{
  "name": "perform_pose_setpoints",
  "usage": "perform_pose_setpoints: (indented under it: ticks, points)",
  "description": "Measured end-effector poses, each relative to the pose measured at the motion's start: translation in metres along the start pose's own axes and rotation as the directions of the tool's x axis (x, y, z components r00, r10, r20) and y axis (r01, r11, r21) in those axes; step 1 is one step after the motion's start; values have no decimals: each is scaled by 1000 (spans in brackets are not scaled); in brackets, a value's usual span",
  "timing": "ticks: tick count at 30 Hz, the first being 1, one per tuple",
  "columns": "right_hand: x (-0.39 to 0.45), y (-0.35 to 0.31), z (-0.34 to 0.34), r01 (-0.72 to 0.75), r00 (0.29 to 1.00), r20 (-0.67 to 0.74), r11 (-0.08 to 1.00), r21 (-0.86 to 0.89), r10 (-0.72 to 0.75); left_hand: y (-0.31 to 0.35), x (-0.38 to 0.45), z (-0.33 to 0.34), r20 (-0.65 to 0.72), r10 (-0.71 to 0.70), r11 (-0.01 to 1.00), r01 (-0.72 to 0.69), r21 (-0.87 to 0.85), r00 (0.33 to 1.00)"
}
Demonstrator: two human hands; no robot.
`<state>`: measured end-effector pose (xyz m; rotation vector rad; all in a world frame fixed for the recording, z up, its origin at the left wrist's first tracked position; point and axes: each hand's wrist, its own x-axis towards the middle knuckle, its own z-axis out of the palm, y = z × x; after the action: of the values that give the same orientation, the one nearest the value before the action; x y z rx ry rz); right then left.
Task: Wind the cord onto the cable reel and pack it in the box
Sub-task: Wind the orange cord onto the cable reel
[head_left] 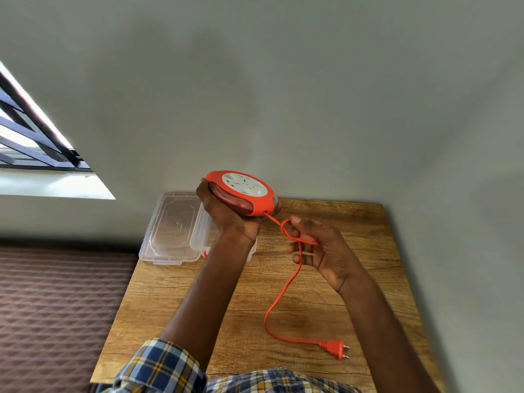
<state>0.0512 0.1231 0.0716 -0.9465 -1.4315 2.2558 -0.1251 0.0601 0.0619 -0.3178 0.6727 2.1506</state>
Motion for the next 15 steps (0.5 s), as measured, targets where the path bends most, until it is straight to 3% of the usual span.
perform_pose_setpoints:
  ticks: [3, 9, 13, 15]
  points:
    - [1, 0, -1, 33, 996, -80, 985, -169, -47, -2, 0, -1, 10, 0, 1000, 0, 9, 1000]
    - [2, 4, -5, -27, 998, -51, 995, -98, 22, -7, -1, -1, 27, -17, 1000, 17, 12, 999]
    - [1, 4, -8, -44, 999, -13, 998, 46, 44, -4, -1, 1, 26, -7, 1000, 7, 17, 1000]
    - [2, 3, -10, -27, 999, -36, 999, -30, 26, -5, 0, 0, 19, 2, 1000, -3, 28, 1000]
